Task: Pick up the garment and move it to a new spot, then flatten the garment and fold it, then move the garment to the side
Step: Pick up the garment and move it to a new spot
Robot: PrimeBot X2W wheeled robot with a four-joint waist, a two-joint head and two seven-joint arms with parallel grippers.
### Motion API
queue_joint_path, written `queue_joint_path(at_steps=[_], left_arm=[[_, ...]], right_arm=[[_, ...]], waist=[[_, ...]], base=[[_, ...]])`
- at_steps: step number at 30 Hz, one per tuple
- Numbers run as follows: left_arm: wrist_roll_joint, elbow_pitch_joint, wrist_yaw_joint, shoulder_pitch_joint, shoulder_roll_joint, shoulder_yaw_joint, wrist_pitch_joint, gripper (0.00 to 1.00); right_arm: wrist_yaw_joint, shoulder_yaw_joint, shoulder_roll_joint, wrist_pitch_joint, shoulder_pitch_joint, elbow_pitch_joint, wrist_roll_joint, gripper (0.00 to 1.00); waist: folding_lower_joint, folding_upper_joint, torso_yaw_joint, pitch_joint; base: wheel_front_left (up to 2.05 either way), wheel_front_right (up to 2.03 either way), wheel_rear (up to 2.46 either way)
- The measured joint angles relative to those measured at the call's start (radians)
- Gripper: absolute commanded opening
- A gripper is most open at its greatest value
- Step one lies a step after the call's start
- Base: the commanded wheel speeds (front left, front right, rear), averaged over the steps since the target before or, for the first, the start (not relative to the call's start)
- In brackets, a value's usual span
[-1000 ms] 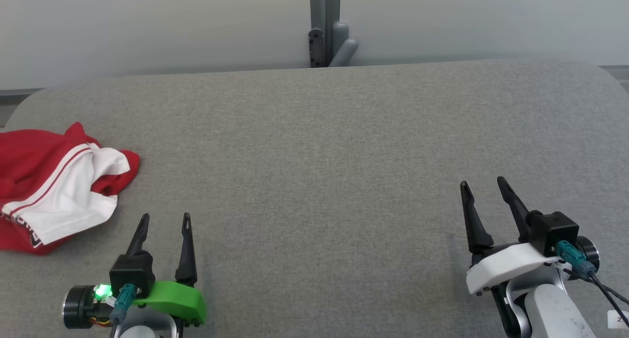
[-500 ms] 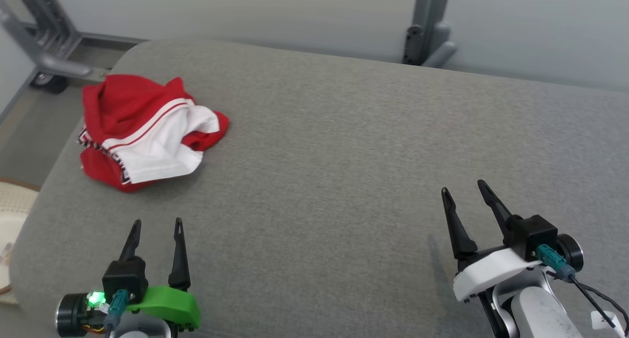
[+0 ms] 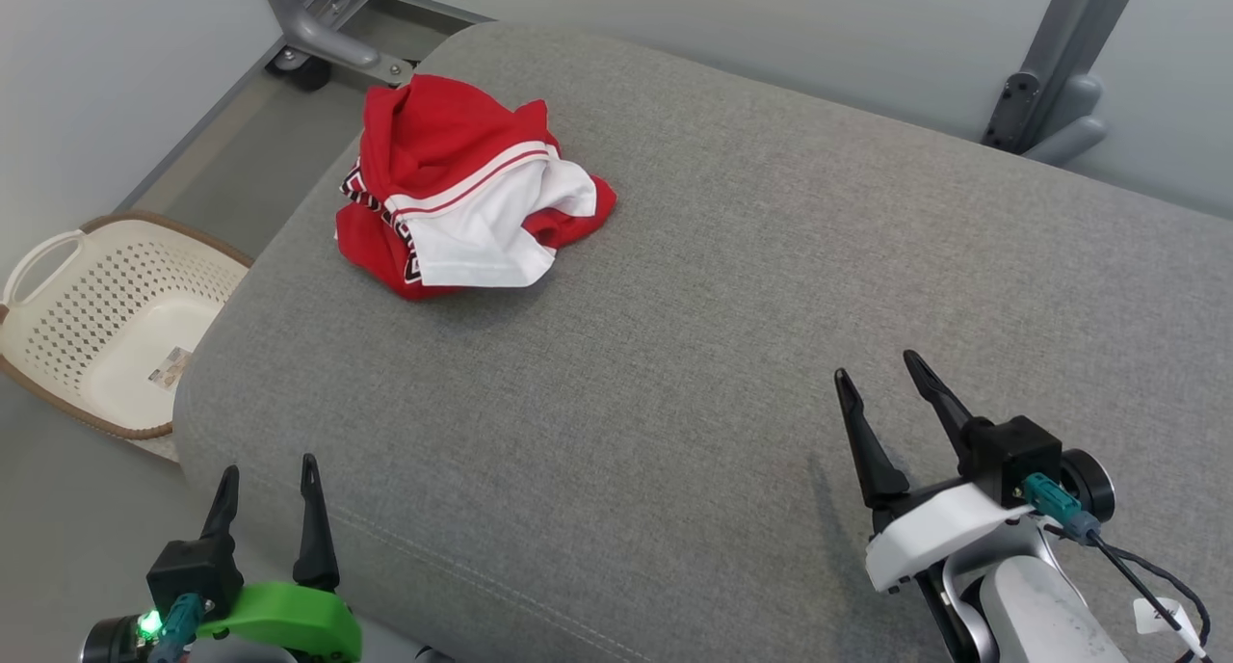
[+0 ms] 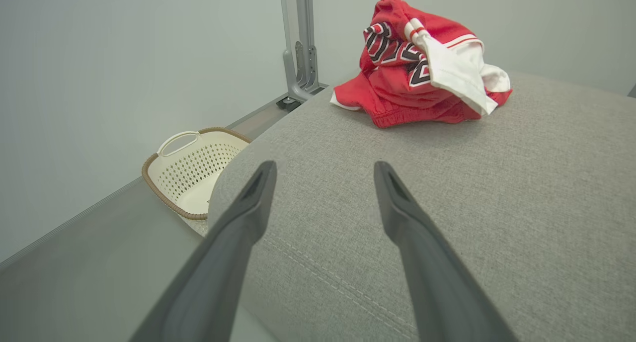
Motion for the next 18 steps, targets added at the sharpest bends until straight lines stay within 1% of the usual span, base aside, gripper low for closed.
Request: queue_joint_path(at_steps=[5, 7, 9, 11, 12, 14, 18], left_arm=[[-0.023, 0.042, -0.035, -0.031, -0.002, 0.012, 0.0, 1.0], [-0.025, 0.064, -0.052, -0.113, 0.005, 0.03, 0.0, 1.0], [-0.025, 0.094, -0.062, -0.175, 0.028, 0.037, 0.0, 1.0], [-0.026, 0.132, -0.07, -0.238, 0.063, 0.04, 0.0, 1.0], [-0.026, 0.132, -0.07, -0.238, 0.063, 0.04, 0.0, 1.0], [-0.026, 0.173, -0.078, -0.304, 0.1, 0.03, 0.0, 1.0], [-0.08, 0.299, -0.082, -0.441, 0.181, 0.007, 0.0, 1.0]], right_arm=[[0.0, 0.009, -0.017, 0.0, -0.008, 0.0, 0.002, 1.0], [0.0, 0.019, -0.041, 0.0, -0.024, -0.001, 0.003, 1.0], [0.0, 0.026, -0.056, 0.0, -0.031, -0.003, 0.003, 1.0], [0.0, 0.029, -0.068, 0.0, -0.032, -0.005, 0.003, 1.0], [0.0, 0.029, -0.068, 0.0, -0.032, -0.005, 0.003, 1.0], [0.0, 0.028, -0.079, 0.0, -0.032, -0.007, 0.003, 1.0], [0.0, 0.03, -0.112, 0.0, -0.032, -0.01, 0.007, 1.0]], waist=[[0.0, 0.0, -0.008, 0.017], [0.0, 0.0, -0.029, 0.032], [0.0, 0.0, -0.049, 0.045], [0.0, 0.0, -0.073, 0.06], [0.0, 0.0, -0.073, 0.06], [0.0, 0.0, -0.098, 0.074], [0.0, 0.0, -0.146, 0.102]], base=[[0.0, 0.0, 0.0], [0.0, 0.0, 0.0], [0.0, 0.0, 0.0], [0.0, 0.0, 0.0], [0.0, 0.0, 0.0], [0.0, 0.0, 0.0], [0.0, 0.0, 0.0]])
